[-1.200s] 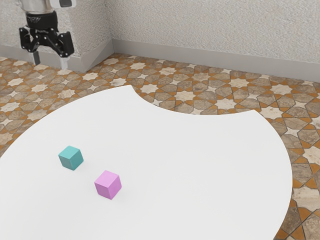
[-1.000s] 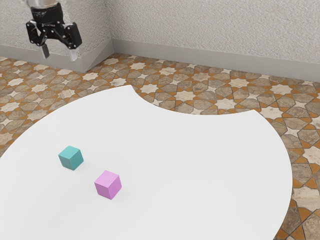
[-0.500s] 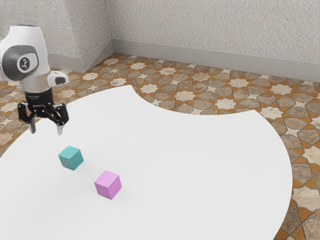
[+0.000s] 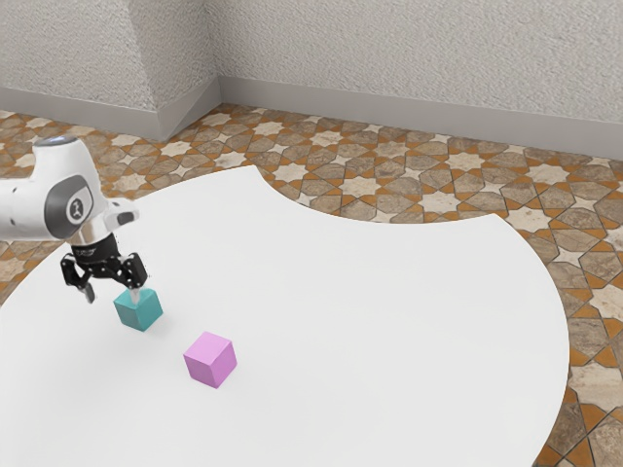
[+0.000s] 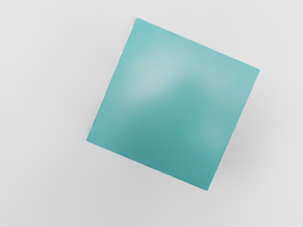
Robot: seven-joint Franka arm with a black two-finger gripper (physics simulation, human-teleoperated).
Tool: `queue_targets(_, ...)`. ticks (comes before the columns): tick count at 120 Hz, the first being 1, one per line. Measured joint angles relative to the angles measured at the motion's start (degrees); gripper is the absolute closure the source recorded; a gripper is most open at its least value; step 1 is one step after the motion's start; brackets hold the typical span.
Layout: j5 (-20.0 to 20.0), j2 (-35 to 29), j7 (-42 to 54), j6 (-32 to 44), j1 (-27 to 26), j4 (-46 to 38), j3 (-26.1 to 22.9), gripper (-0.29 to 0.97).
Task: Pick up the blue block with one arm, and put the blue block on the pink block with one arm
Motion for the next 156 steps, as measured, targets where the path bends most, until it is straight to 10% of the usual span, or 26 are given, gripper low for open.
queue_targets(156, -7.9, 11.5, 29.7, 9.9, 2.4, 4.3, -3.1, 0.02)
